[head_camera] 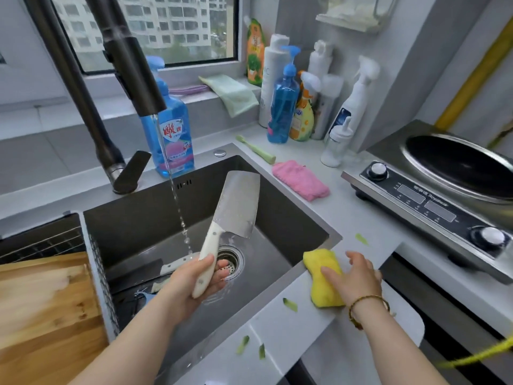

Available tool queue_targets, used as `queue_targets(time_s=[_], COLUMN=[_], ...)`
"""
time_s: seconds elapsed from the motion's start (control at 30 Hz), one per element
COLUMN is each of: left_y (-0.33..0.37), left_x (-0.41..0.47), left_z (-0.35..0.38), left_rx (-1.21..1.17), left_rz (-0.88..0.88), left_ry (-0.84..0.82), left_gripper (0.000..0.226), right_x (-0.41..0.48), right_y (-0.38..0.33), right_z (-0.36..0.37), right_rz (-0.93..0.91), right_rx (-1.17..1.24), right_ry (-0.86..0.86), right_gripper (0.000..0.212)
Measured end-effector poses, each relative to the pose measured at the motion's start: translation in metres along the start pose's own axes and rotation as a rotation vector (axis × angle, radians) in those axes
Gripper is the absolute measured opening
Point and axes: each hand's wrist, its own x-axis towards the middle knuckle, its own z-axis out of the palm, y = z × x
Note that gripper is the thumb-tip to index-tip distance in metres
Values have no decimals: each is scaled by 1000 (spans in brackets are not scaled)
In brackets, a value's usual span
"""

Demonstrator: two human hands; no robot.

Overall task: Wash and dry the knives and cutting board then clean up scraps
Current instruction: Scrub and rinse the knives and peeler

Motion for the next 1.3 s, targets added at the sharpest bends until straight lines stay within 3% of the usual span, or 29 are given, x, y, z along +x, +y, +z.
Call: queue_targets(time_s=[0.2,0.37,0.47,0.6,0.7,0.83,1.0,1.1,1.2,1.3], left_y=[-2,0,3,1,-1,2,6,12,18,17], left_x=[-3,-2,-2,-1,-2,-7,-9,-8,-8,-9], left_z=[-2,-5,-6,-5,-5,-6,-9,-14,-15,-17], left_rx=[38,129,194,228,319,547,595,561,534,577], left_rz=[-107,-131,-105,-74,-26,26,46,76,78,52], left_ry=[-111,-77,-60,-21,34,75,116,135,128,107], left_gripper=[21,22,39,44,45,34,26,32,25,43], right_x=[8,18,17,9,9,16,21,20,27,45], right_y=[3,6,1,-31,-71,-124,-150,-144,-142,-157], right_z=[3,3,0,-2,7,28,63,70,80,72], right_rz=[65,109,86,-106,-333,-706,-1073,-1117,-1189,-1052], right_rx=[-126,41,125,339,385,212,-88,-181,-142,-46], right_ry=[-141,-236,-223,-177,-82,0,-19,-192,-154,-174], right_gripper=[66,48,43,23,25,17,26,43,33,25])
